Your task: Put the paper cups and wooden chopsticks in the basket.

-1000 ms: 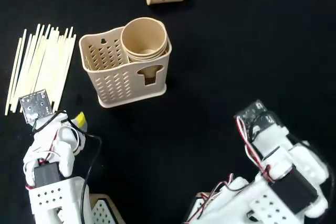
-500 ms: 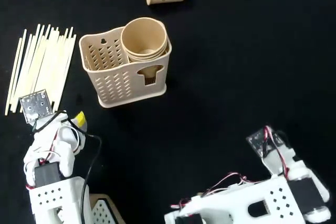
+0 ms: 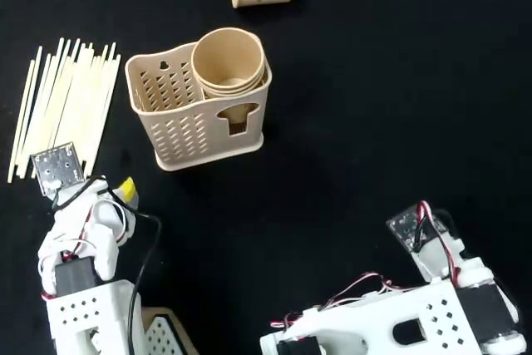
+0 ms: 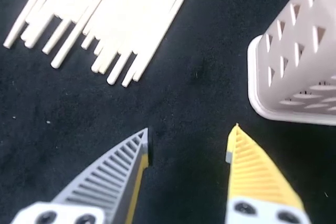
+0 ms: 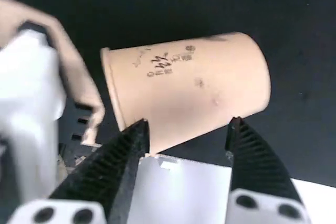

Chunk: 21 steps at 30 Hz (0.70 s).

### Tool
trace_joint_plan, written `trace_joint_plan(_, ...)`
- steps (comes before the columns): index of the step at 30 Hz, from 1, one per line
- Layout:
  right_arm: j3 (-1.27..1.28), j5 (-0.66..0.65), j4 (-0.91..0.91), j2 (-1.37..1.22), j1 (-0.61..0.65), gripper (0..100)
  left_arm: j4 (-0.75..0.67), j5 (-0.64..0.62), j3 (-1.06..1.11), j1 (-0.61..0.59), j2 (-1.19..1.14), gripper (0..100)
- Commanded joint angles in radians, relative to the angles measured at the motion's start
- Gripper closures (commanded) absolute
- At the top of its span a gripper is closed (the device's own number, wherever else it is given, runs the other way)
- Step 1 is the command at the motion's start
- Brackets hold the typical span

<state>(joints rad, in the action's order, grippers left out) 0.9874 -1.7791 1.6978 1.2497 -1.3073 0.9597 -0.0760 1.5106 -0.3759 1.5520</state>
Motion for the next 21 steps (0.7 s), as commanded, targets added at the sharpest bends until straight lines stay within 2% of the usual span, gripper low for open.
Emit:
trace_joint_plan(1, -0.13, 0.003, 0.068, -0.03, 0.031, 74.3, -0.018, 0.0, -0.004, 0.038, 0.009, 76)
trace_joint_plan(10, -0.082, 0.009, 0.066, -0.03, 0.037, 74.3, -0.018, 0.0, -0.004, 0.036, 0.009, 76)
trace_joint_plan(13, -0.056, -0.032, 0.066, -0.018, 0.028, 74.3, -0.018, 0.0, -0.004, 0.036, 0.009, 76)
trace_joint_plan(18, 0.027, -0.137, 0.063, 0.151, -0.061, 74.1, -0.018, 0.0, -0.004, 0.035, 0.009, 76)
trace_joint_plan(21, 0.074, -0.141, 0.018, 0.246, -0.1, 74.0, -0.018, 0.0, -0.004, 0.035, 0.009, 76)
